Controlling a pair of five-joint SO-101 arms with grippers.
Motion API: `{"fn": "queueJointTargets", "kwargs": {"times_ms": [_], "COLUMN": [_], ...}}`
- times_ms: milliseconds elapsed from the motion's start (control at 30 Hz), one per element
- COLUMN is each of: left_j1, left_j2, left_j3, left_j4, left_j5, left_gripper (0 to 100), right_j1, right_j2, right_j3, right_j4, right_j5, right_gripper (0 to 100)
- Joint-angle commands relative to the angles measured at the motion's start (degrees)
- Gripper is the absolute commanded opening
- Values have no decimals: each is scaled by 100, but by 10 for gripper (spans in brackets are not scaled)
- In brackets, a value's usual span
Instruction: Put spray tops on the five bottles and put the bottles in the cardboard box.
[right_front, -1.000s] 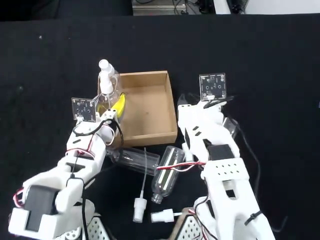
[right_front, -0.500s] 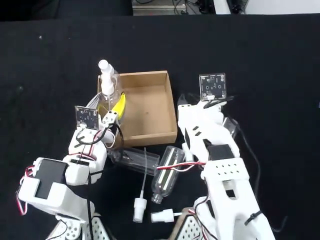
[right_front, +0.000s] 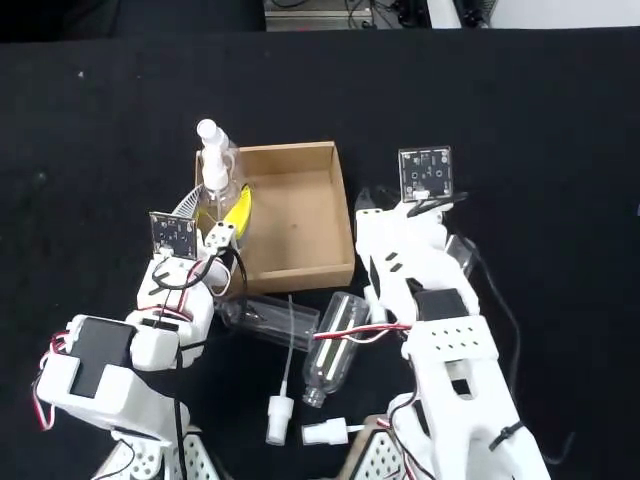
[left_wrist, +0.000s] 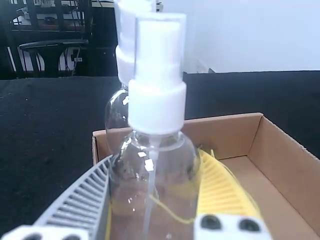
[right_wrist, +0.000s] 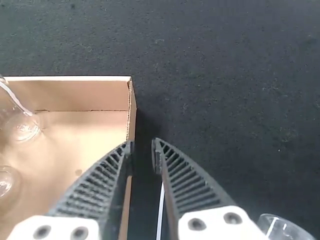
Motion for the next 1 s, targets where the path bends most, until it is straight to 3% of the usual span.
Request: {"fn": "queueJointTargets", "kwargs": {"times_ms": [0, 233, 500, 800, 967], "left_j1": [-48, -57, -57, -31, -48], "left_j2": [0, 0, 0, 0, 0], "left_j3": [-75, -48, -48, 31, 48], "left_j4": [-141, -141, -141, -149, -149], "left_j5": [-35, -44, -44, -53, -44], "left_gripper": [66, 66, 66, 66, 111], "right_j1": [-132, -220, -1327, -1952, -1952], "right_j2": [-119, -127, -92, -75, -66], "right_j3": [4, -48, -259, 136, 286], "right_j4": [-132, -132, -193, -1829, -1952], "right_j5": [-35, -70, -607, -598, -598], "right_gripper": [50, 50, 50, 50, 50]}}
